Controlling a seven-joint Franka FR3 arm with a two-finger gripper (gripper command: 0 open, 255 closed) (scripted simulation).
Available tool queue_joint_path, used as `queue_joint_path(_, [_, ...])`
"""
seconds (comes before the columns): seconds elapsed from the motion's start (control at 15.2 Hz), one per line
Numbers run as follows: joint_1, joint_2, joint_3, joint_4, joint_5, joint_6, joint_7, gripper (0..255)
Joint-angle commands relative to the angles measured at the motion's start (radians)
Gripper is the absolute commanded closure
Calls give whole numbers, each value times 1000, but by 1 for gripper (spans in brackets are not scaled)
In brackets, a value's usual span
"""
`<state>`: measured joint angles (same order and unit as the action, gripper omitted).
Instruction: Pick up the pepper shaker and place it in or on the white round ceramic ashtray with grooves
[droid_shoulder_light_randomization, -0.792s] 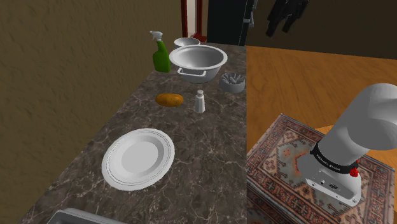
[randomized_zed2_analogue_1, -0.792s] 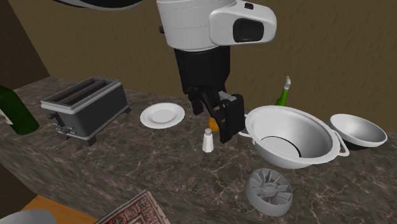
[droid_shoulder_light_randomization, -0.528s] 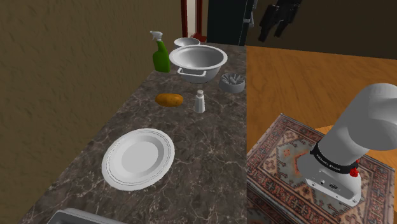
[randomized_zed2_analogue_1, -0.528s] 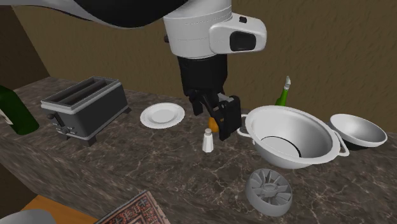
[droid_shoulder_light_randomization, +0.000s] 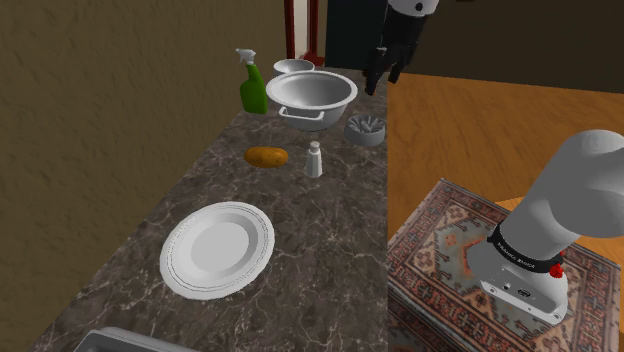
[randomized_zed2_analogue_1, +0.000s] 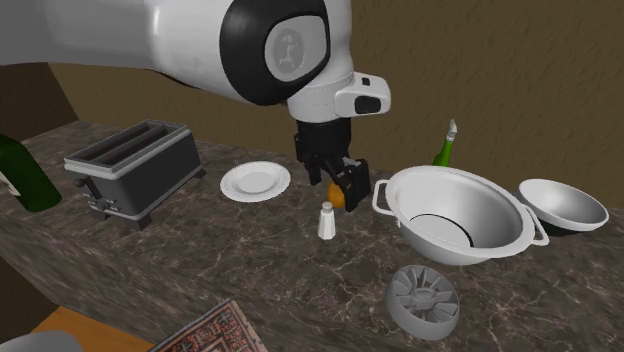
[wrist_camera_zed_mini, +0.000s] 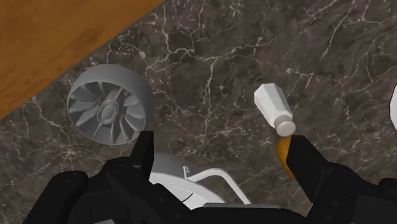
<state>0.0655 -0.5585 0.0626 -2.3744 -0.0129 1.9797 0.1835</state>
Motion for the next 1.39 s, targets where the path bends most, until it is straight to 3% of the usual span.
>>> queue_joint_path(0.0, [10,65,20,5,-3,59,7,0])
queue_joint_path(0.46, [36,289,92,54,-41,220,48,0])
queue_joint_path(0.92, [60,530,153,155,-131,337,114,0])
queue_joint_path(1.32, [57,585,149,134,-158,411,132,0])
